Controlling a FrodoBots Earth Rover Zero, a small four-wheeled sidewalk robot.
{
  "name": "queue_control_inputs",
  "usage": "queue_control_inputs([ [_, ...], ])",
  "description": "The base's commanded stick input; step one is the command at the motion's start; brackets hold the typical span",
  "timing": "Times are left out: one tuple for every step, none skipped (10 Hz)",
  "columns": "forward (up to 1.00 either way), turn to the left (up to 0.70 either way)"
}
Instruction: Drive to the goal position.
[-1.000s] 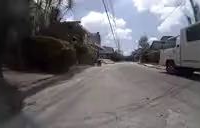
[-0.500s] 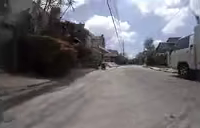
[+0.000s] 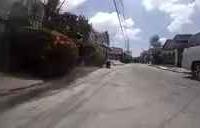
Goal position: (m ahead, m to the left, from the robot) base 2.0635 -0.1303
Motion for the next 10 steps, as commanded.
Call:
queue_control_inputs([
  [1.0, -0.25],
  [1.0, -0.39],
  [1.0, -0.4],
  [1.0, -0.4],
  [1.0, -0.4],
  [1.0, -0.4],
  [1.0, -0.3],
  [1.0, 0.0],
  [1.0, 0.0],
  [1.0, 0.0],
])
